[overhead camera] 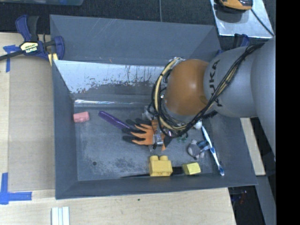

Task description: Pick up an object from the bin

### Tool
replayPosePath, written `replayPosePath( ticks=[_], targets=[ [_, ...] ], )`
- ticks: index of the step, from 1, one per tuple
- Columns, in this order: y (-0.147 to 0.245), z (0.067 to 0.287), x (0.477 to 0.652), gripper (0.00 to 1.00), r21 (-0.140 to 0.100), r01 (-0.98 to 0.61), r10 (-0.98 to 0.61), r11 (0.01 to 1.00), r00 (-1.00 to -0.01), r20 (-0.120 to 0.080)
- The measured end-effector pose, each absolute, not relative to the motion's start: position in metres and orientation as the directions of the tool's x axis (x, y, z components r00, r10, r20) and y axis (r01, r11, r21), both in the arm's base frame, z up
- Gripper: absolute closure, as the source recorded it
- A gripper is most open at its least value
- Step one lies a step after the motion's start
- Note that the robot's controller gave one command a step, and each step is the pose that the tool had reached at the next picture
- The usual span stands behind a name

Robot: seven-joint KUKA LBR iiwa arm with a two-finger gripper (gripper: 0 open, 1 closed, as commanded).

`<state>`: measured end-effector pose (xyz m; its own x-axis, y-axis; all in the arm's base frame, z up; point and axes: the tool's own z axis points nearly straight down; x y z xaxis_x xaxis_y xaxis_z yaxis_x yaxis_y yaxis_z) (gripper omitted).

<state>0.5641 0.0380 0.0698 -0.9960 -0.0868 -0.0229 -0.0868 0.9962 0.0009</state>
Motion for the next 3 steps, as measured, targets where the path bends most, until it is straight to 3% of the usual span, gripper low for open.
replayPosePath(
  ticks=[1,2,3],
  targets=[
    [0.04,0.077,0.554,1.0,0.0,-0.121,-0.121,0.993,-0.992,-0.025],
    [0.04,0.076,0.555,1.0,0.0,-0.128,-0.128,0.992,-0.991,-0.025],
    [0.04,0.091,0.552,1.0,0.0,-0.128,-0.128,0.992,-0.992,-0.015]
  ],
)
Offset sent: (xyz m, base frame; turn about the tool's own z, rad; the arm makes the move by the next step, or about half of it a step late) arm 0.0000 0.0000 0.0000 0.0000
